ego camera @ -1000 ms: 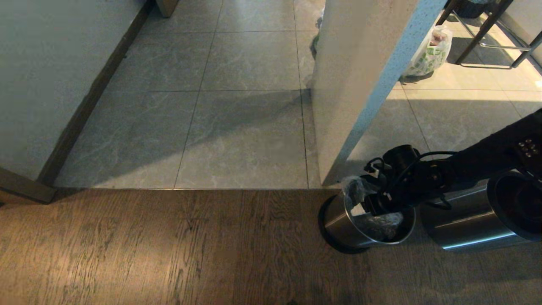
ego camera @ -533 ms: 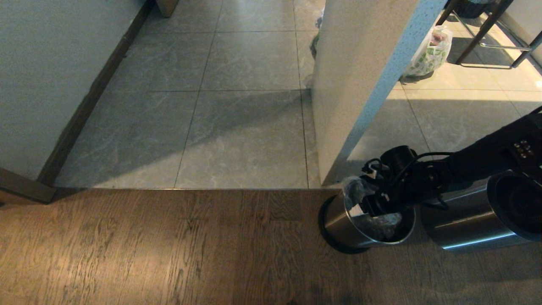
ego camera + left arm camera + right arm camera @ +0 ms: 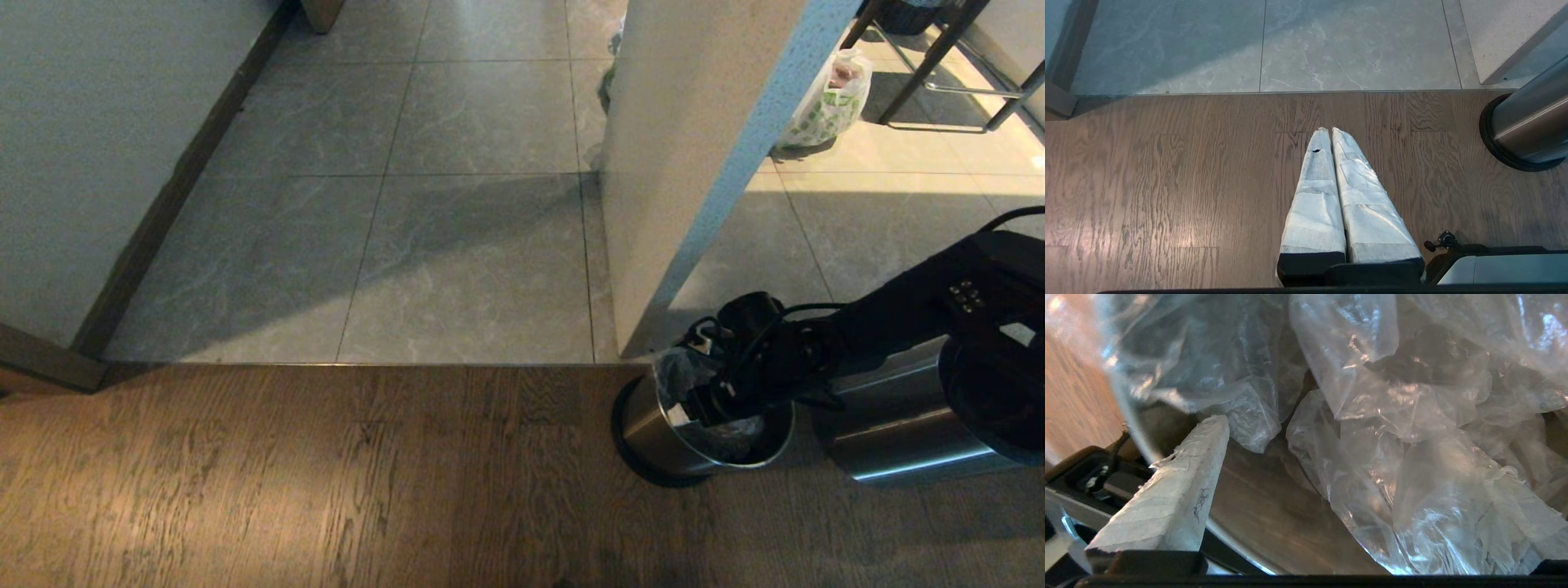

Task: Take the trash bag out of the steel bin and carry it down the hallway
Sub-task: Pick up the trash bag

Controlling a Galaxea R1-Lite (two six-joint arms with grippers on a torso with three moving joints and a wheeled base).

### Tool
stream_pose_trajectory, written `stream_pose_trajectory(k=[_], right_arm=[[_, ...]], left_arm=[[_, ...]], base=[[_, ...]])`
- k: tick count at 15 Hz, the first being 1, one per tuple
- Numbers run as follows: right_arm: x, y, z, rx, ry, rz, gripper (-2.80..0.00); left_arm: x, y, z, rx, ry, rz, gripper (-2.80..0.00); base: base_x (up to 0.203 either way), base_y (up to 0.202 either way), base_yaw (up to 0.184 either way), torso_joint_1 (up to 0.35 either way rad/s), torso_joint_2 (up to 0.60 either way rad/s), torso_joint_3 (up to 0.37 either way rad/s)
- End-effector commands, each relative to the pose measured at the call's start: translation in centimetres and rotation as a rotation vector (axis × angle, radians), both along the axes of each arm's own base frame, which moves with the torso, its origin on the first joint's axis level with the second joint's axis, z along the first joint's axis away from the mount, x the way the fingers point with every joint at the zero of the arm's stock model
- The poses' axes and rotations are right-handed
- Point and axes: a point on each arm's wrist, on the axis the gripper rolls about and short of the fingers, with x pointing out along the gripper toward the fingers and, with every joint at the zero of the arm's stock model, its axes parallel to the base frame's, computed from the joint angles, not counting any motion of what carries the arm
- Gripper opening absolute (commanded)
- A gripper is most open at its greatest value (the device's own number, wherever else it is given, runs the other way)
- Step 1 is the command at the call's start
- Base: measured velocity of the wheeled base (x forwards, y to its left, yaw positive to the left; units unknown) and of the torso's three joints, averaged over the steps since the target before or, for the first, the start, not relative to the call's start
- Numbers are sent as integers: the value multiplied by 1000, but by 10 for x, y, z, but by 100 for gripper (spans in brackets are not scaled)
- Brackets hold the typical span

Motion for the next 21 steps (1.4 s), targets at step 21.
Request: stream_pose_trajectory(k=[21], right_arm=[[21,7,-30,-38,-52,-13,0]], left_arm=[[0,0,0,0,0,0,-280]], base=[[0,0,0,0,0,0]])
